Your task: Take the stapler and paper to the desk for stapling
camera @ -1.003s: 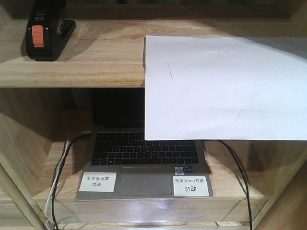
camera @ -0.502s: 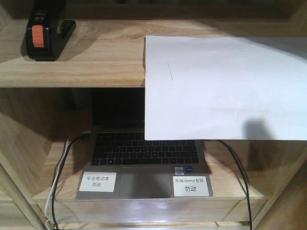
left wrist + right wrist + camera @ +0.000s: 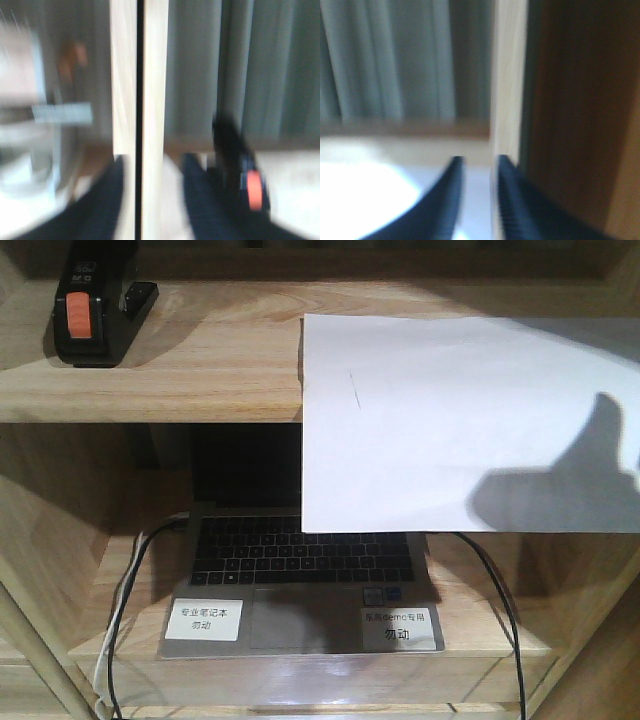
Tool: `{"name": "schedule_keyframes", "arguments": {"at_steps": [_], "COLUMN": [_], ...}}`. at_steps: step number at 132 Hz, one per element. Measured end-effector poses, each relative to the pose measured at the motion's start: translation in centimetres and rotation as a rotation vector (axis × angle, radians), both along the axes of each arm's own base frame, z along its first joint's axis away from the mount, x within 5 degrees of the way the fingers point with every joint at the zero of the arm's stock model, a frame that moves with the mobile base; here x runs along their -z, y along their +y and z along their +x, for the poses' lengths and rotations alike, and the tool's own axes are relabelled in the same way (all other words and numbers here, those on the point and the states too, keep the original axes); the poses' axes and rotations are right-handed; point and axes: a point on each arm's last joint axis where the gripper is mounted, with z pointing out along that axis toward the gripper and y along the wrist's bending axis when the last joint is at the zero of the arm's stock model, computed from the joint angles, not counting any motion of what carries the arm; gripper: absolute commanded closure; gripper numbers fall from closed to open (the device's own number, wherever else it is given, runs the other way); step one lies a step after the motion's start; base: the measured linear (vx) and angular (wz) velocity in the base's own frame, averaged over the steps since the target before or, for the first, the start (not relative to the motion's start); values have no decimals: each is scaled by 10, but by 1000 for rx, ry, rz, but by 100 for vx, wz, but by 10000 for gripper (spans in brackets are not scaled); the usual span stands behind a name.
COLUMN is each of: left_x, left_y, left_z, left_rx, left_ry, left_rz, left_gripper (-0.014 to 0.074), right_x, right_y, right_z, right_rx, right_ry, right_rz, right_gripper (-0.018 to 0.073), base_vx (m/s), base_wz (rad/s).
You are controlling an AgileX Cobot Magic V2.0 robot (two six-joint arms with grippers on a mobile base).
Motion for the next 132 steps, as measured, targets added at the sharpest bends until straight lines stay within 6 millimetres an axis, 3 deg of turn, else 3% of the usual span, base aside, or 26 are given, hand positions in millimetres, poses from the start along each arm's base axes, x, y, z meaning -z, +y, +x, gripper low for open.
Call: {"name": "schedule_keyframes", "arguments": {"at_steps": [18, 25, 53, 81, 132], "left_x": [4, 5, 6, 6, 10], "left_y": [0, 0, -1, -12, -58], "left_z": [0, 0, 1, 12, 35], "left_rx": [4, 4, 20, 158, 533], "left_ry": [42, 51, 67, 78, 110], "left_rz": [3, 4, 9, 13, 32], "left_gripper": [-137, -137, -123, -116, -99], "right_x": [0, 0, 0, 0, 0], "right_y": [1, 1, 1, 1, 1], "right_z": [0, 0, 0, 0, 0], "right_rx": [-5, -6, -6, -7, -7], "right_ry": [3, 3, 3, 3, 3], "right_rz": [8, 9, 10, 11, 11], "right_gripper": [-163, -170, -146, -72, 106], "base_vx": [0, 0, 0, 0, 0], "base_wz": [0, 0, 0, 0, 0]}}
